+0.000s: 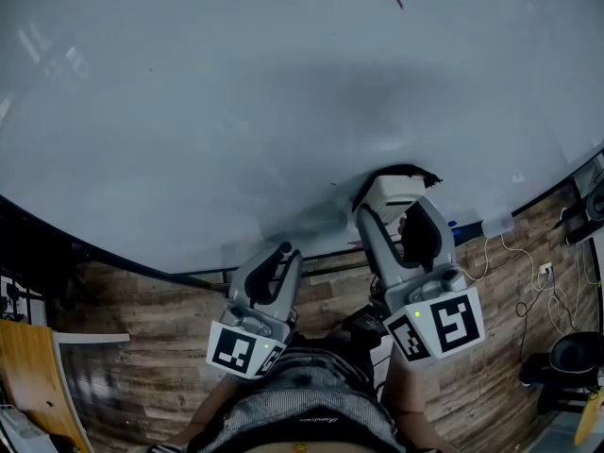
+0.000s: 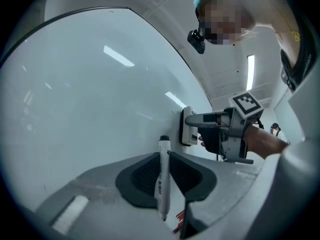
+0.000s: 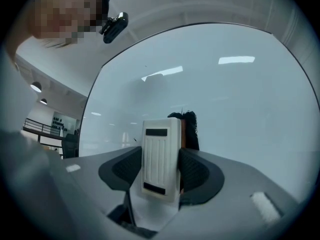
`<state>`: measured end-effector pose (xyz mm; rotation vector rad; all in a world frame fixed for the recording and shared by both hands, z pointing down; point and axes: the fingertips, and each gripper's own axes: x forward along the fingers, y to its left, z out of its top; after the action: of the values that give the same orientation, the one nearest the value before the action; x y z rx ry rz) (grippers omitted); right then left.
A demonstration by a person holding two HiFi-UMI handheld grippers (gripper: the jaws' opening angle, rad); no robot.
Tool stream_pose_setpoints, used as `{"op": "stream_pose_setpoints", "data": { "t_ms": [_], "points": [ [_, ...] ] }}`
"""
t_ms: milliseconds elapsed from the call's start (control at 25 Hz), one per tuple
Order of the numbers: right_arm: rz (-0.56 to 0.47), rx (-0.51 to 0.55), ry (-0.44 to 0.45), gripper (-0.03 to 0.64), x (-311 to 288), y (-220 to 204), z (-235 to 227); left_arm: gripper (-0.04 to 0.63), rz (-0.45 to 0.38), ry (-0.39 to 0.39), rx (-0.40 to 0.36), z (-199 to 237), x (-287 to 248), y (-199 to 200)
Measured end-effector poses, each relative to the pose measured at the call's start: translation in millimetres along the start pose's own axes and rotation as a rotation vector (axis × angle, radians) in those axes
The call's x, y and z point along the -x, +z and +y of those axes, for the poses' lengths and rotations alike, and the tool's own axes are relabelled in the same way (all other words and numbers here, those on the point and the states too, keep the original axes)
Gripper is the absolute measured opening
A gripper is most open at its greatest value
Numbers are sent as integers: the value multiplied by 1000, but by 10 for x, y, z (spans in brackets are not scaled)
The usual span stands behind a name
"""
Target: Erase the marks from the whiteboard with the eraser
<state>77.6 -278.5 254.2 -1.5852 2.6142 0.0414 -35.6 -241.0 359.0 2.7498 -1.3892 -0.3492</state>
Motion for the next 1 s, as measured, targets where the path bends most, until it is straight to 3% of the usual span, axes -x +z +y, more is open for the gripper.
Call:
{"op": "stream_pose_setpoints", "data": {
  "t_ms": [320, 640, 1000],
  "points": [
    [25, -5, -30, 239, -16, 50, 34, 75, 11, -2, 1, -31, 16, 3],
    [10, 92, 91, 238, -194, 116, 556, 75, 22, 17, -15, -52, 85, -11],
    [-11, 93, 200, 239, -368, 137, 1078, 75, 23, 102, -28, 253, 367, 43]
  ]
}}
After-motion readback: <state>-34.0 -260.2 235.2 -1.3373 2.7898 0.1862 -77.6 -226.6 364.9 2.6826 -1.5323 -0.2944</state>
